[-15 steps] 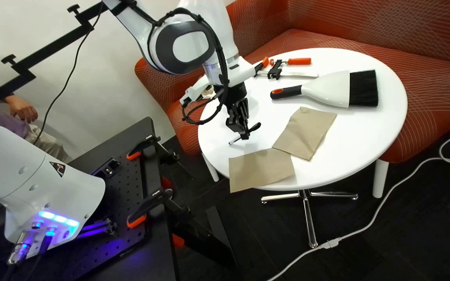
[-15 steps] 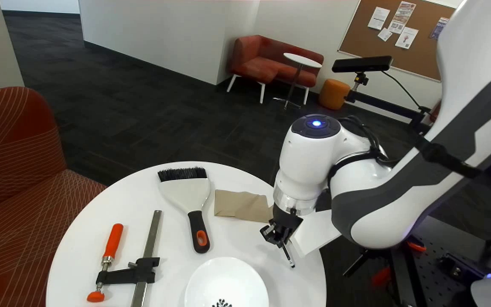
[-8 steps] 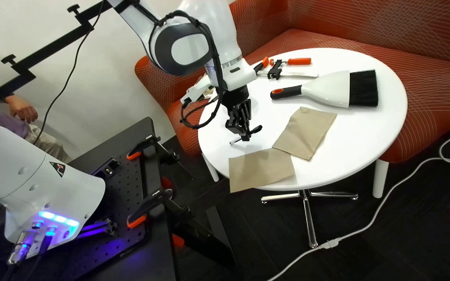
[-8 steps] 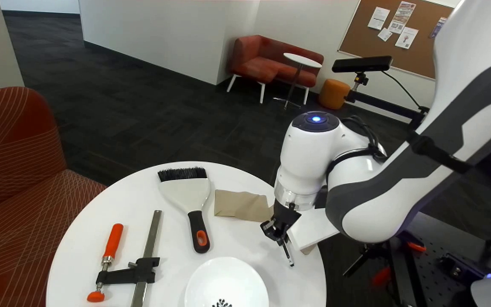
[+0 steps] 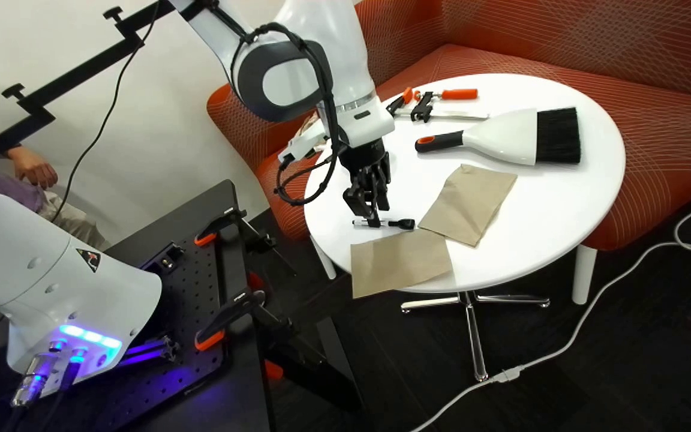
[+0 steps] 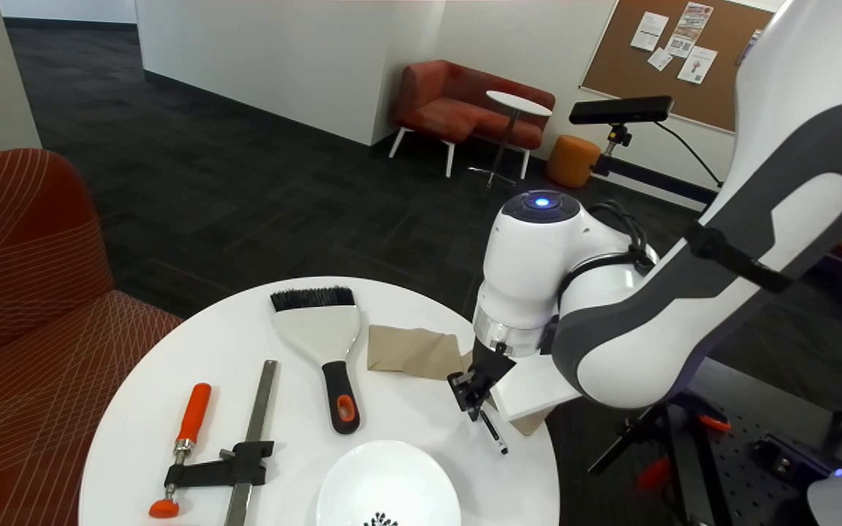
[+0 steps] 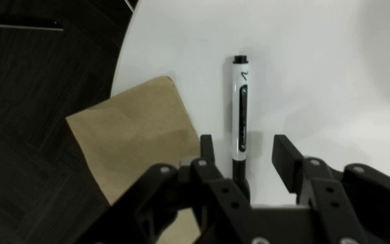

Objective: Remove the marker in the bowl and put it on the table

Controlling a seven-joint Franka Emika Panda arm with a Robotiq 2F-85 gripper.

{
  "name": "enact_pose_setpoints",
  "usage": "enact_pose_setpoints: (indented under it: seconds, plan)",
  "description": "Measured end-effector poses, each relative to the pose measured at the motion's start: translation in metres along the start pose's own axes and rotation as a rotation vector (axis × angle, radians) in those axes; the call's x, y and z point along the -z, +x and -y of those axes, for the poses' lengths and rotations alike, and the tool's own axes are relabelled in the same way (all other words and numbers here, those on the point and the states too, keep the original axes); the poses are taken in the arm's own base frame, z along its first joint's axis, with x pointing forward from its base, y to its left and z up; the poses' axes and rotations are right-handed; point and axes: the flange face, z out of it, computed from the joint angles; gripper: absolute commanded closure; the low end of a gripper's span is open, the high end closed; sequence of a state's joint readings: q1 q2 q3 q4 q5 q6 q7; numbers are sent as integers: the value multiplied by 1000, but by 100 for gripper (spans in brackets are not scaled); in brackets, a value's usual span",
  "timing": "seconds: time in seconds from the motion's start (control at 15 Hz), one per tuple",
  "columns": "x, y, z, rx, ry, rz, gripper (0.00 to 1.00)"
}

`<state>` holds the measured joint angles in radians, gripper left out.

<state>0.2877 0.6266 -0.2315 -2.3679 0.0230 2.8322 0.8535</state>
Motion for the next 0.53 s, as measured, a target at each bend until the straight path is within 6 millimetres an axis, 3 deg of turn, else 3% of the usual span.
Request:
enact_pose_setpoints:
  seconds: [0.13,0.2,0.53]
  plan:
    - [3,-1,1,4,1,-12,3]
    - [8,-2,1,8,4,-25,0]
    - [52,-19,2,38,29,-121,0]
